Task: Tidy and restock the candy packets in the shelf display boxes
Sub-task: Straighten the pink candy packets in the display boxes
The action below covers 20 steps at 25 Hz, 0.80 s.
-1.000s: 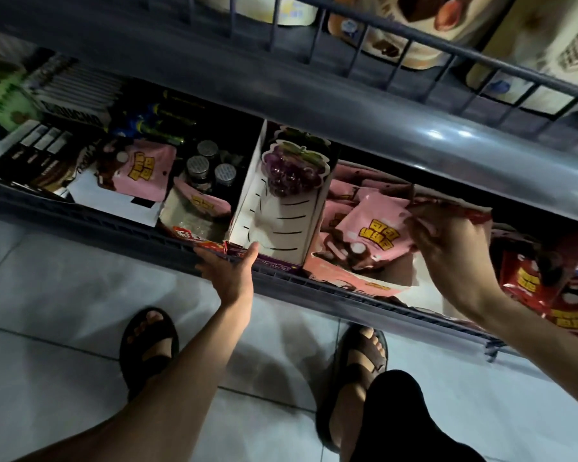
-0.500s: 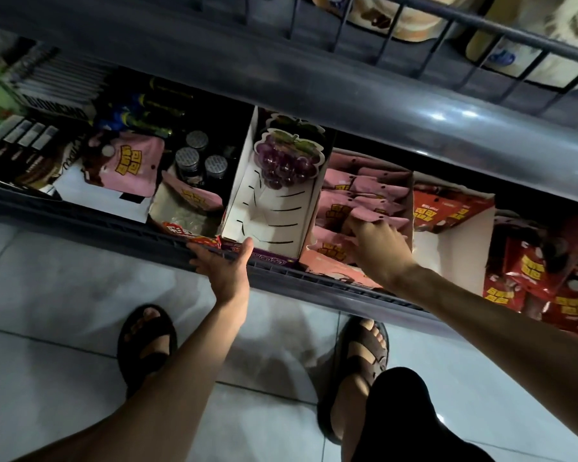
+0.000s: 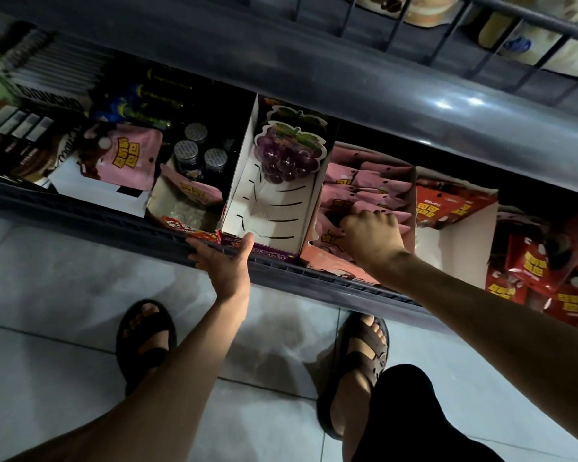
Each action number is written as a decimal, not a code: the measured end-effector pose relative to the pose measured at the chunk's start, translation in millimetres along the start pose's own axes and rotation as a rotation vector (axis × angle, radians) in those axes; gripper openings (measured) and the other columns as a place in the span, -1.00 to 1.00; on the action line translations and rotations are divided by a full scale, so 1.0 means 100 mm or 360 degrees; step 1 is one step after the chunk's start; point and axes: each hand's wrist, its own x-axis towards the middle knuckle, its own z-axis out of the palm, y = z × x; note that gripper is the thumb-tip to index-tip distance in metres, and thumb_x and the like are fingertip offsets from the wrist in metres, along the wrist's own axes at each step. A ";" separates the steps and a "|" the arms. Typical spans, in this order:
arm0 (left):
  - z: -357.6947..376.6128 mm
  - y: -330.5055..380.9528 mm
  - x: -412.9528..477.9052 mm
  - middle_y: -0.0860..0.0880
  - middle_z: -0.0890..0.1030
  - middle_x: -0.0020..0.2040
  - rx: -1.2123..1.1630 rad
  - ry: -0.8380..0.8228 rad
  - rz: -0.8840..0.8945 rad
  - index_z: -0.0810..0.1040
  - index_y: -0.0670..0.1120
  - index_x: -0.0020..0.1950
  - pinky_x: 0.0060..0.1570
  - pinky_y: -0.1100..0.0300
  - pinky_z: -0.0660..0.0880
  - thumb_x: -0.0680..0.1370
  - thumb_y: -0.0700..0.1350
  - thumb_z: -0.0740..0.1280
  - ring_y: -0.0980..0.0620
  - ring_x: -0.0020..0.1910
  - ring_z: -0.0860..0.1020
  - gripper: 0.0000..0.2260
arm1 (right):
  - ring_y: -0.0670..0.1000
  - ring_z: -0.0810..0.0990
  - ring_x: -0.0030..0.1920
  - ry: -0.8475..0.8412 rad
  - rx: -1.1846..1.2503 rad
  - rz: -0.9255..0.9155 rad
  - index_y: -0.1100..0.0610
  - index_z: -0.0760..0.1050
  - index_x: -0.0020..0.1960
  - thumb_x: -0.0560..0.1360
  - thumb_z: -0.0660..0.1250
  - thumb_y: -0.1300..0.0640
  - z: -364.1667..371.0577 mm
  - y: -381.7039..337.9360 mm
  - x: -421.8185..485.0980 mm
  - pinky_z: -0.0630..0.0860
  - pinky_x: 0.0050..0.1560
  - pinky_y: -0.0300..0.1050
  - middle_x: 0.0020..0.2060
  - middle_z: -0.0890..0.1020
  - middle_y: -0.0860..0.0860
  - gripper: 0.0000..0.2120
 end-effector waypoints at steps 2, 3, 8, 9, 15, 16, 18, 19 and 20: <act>-0.01 0.00 -0.01 -0.25 -0.23 0.55 -0.0004 0.0003 0.0011 -0.28 -0.04 0.56 0.48 -0.04 -0.08 0.46 0.07 0.45 -0.13 0.54 -0.27 0.01 | 0.15 0.52 0.13 0.0043 0.0046 -0.0012 0.06 0.47 0.23 0.56 0.29 0.03 0.03 0.01 0.03 0.39 0.19 0.06 0.10 0.56 0.10 -0.74; -0.01 0.01 -0.01 -0.25 -0.22 0.55 -0.0008 0.0002 0.0012 -0.28 -0.05 0.56 0.47 -0.04 -0.09 0.46 0.06 0.45 -0.13 0.54 -0.27 0.01 | 0.14 0.52 0.11 0.0080 0.0084 -0.0008 0.04 0.49 0.23 0.56 0.29 0.02 0.04 0.03 0.05 0.40 0.17 0.04 0.08 0.56 0.10 -0.74; -0.01 0.02 -0.01 -0.25 -0.23 0.55 -0.0021 -0.0004 0.0010 -0.28 -0.05 0.56 0.48 -0.05 -0.11 0.46 0.06 0.45 -0.12 0.54 -0.27 0.01 | 0.14 0.58 0.02 0.0214 0.0163 0.0016 0.02 0.53 0.18 0.59 0.25 0.00 0.08 0.05 0.01 0.46 0.05 0.00 -0.01 0.61 0.09 -0.79; -0.01 0.02 -0.01 -0.25 -0.23 0.55 -0.0022 -0.0004 0.0007 -0.28 -0.05 0.56 0.48 -0.05 -0.11 0.46 0.05 0.46 -0.12 0.54 -0.27 0.01 | 0.14 0.60 -0.03 0.0231 0.0172 0.0006 0.04 0.55 0.13 0.59 0.26 -0.01 0.09 0.04 0.01 0.48 0.00 -0.02 -0.06 0.62 0.08 -0.80; -0.01 0.02 -0.01 -0.26 -0.25 0.55 -0.0018 -0.0007 0.0002 -0.29 -0.05 0.56 0.47 -0.07 -0.10 0.46 0.06 0.45 -0.14 0.53 -0.28 0.01 | 0.10 0.61 -0.09 0.0229 0.0383 0.0018 0.04 0.55 0.11 0.53 0.27 -0.19 0.05 0.06 -0.01 0.58 -0.02 0.04 -0.08 0.64 0.05 -0.66; -0.01 0.02 -0.01 -0.26 -0.25 0.55 -0.0014 -0.0007 -0.0003 -0.29 -0.04 0.56 0.47 -0.08 -0.09 0.46 0.06 0.45 -0.14 0.53 -0.28 0.01 | 0.10 0.61 -0.08 0.0234 0.0388 0.0009 0.02 0.56 0.11 0.53 0.25 -0.21 0.03 0.08 -0.02 0.58 -0.02 0.04 -0.09 0.65 0.04 -0.66; -0.01 0.02 -0.01 -0.26 -0.25 0.55 -0.0008 -0.0012 -0.0006 -0.29 -0.04 0.56 0.47 -0.08 -0.09 0.46 0.06 0.45 -0.15 0.53 -0.27 0.01 | 0.09 0.62 -0.11 0.0232 0.0380 -0.0010 0.00 0.56 0.07 0.53 0.19 -0.28 -0.01 0.10 -0.05 0.58 -0.04 0.03 -0.13 0.65 0.02 -0.60; -0.01 0.02 -0.01 -0.25 -0.25 0.55 -0.0007 -0.0015 -0.0007 -0.29 -0.03 0.56 0.47 -0.09 -0.10 0.46 0.06 0.45 -0.15 0.53 -0.28 0.01 | 0.09 0.63 -0.13 0.0224 0.0367 -0.0015 -0.01 0.56 0.06 0.53 0.16 -0.31 -0.03 0.10 -0.06 0.58 -0.05 0.02 -0.17 0.65 0.01 -0.59; -0.02 0.02 -0.01 -0.25 -0.26 0.55 -0.0006 -0.0019 -0.0011 -0.29 -0.03 0.56 0.47 -0.10 -0.10 0.46 0.06 0.45 -0.14 0.53 -0.28 0.01 | 0.08 0.63 -0.14 0.0220 0.0348 -0.0020 -0.02 0.56 0.06 0.53 0.17 -0.31 -0.06 0.10 -0.07 0.58 -0.04 0.02 -0.18 0.66 0.00 -0.60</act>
